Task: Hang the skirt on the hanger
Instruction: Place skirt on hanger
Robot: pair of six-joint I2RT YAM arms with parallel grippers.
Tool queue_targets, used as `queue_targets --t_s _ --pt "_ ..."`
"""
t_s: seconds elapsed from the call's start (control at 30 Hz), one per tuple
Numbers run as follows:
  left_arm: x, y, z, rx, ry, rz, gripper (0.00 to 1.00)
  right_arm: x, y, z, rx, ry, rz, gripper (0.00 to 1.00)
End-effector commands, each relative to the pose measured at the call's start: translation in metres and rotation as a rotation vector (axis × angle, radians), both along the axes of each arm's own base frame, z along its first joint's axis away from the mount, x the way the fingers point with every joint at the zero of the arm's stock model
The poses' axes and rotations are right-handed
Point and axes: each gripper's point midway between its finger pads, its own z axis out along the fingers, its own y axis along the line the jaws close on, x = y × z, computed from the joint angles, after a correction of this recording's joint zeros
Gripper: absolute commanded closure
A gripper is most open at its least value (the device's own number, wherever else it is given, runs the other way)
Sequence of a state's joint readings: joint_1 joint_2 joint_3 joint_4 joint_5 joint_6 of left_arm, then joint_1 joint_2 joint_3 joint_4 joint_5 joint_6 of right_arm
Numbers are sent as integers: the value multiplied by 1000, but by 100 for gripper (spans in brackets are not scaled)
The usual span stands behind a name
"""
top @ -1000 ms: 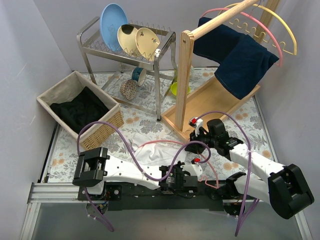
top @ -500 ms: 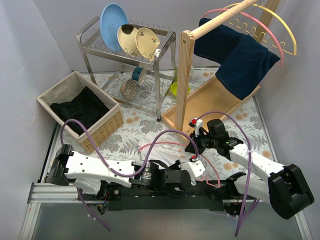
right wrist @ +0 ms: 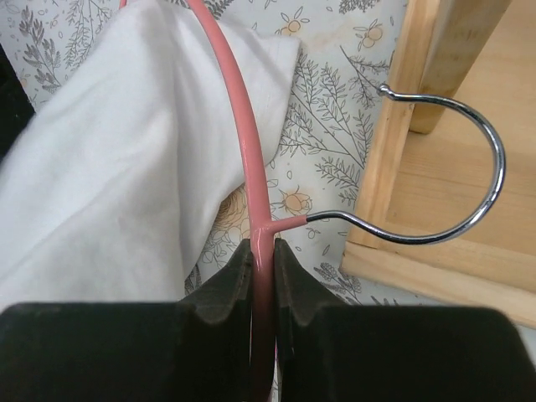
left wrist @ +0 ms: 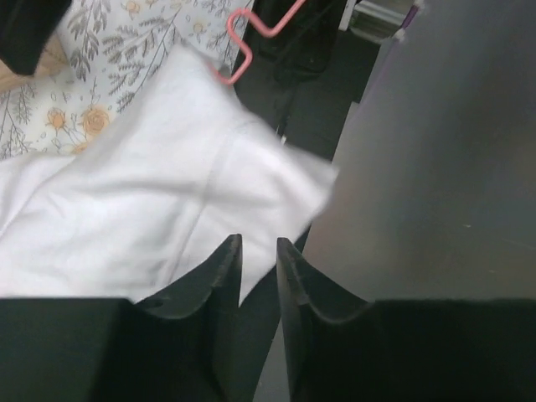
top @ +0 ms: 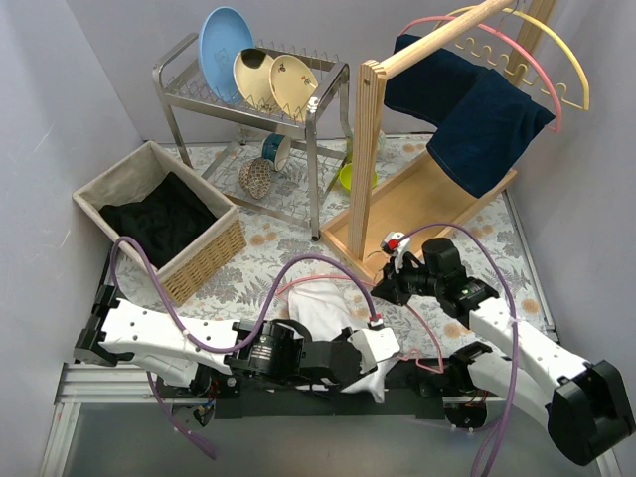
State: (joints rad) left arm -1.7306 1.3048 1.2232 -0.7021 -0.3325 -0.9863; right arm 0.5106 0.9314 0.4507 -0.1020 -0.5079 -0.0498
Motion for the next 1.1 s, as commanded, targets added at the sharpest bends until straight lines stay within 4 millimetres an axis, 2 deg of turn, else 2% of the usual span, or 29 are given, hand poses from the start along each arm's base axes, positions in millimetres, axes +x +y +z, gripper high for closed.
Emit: queue_targets --t_s 0.0,0.07,0.13,0.2,0.27,0.3,0.33,0.37,0.4,0.47,0.5,0.57,0.6,0.67,0.73,0.77,0.87,0.97,1.0,1.03,1.07 --pt "7 10 -16 12 2 67 66 7 1 46 29 -162 44 99" --pt "12 13 -24 20 -20 92 62 5 1 58 32 -186 63 99" --pt "17 12 -26 11 -44 108 52 1 -1 67 23 -203 85 99" --pt "23 12 -23 1 -67 132 50 -4 -5 69 -6 -211 116 99" --pt "31 16 -16 -29 -78 188 44 -3 -4 87 -7 -248 138 99" --pt "34 14 -8 -67 -77 211 42 -5 -5 91 -18 -251 148 99" --pt "38 13 0 -112 -79 239 34 -7 -8 91 -38 -250 158 99" --pt "39 14 9 -175 -56 250 31 -6 -9 94 -42 -254 152 99" --pt "34 -3 28 -297 -16 237 32 -2 -10 101 -43 -270 136 99" --pt "30 -16 44 -393 32 244 33 0 -9 105 -34 -269 118 99" --pt "28 -28 56 -455 46 245 34 2 -8 106 -31 -262 115 99" --pt "33 -39 58 -465 41 303 38 3 -6 105 -22 -237 101 99" --pt "34 -54 49 -444 33 327 39 4 -4 105 -21 -226 97 99" --pt "43 -65 42 -430 -2 404 40 6 -4 105 -20 -204 80 99" --pt "46 -80 23 -392 -3 471 40 10 -4 110 -22 -202 63 99" --pt "54 -80 19 -386 -22 534 40 10 -5 111 -24 -195 59 99" --pt "55 -84 -5 -329 -18 600 40 12 -6 120 -29 -210 49 99" --pt "52 -90 -20 -316 10 639 47 12 -6 123 -26 -216 47 99" --pt "57 -86 -24 -301 -16 668 53 11 -5 123 -20 -212 47 99" --pt "58 -87 -34 -274 -39 689 53 11 -5 123 -18 -206 47 99" --pt "60 -91 -28 -292 -29 724 53 10 -5 121 -18 -199 48 99"
